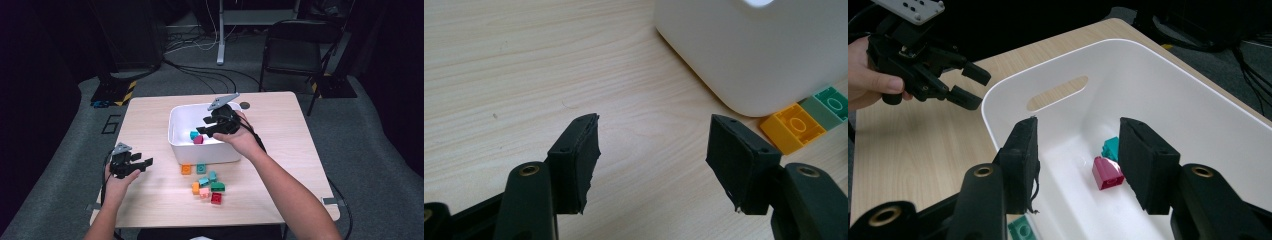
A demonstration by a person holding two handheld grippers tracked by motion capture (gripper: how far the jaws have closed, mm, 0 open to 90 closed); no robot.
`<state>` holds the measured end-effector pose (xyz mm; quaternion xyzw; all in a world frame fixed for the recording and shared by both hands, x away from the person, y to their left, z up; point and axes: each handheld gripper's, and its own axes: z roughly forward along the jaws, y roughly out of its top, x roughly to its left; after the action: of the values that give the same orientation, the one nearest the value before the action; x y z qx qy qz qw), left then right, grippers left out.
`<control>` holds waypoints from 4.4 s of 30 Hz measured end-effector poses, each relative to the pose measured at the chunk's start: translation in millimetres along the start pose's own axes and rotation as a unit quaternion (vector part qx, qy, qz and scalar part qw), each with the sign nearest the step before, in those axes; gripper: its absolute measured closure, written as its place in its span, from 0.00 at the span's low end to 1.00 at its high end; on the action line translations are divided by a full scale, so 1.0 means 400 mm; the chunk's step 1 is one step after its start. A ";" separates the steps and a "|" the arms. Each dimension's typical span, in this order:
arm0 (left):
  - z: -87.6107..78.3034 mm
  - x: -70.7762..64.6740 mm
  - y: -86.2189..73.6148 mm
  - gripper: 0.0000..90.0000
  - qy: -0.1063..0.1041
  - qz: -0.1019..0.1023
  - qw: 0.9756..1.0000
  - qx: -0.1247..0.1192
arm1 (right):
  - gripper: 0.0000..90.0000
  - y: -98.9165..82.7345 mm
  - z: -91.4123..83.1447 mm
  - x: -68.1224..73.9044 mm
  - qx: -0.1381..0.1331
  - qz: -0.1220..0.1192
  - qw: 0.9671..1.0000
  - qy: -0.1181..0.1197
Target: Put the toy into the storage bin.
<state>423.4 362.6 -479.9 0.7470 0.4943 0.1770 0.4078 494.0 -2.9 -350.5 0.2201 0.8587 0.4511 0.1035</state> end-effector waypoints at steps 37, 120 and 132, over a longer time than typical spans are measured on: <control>0.001 -0.001 -0.002 0.41 0.001 0.000 1.000 0.003 | 0.54 -0.181 -0.050 0.099 0.000 0.000 1.000 0.020; 0.008 -0.002 0.000 0.41 0.000 -0.001 1.000 0.004 | 0.73 -0.432 0.080 0.148 0.083 0.002 0.996 0.037; 0.007 -0.002 -0.001 0.41 0.002 0.000 1.000 0.002 | 0.73 -0.414 0.059 0.150 0.078 -0.006 0.996 0.033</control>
<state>424.8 360.9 -481.7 0.7473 0.4956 0.1771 0.4056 402.8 -39.5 -498.5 0.2075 0.8956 0.3888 0.0602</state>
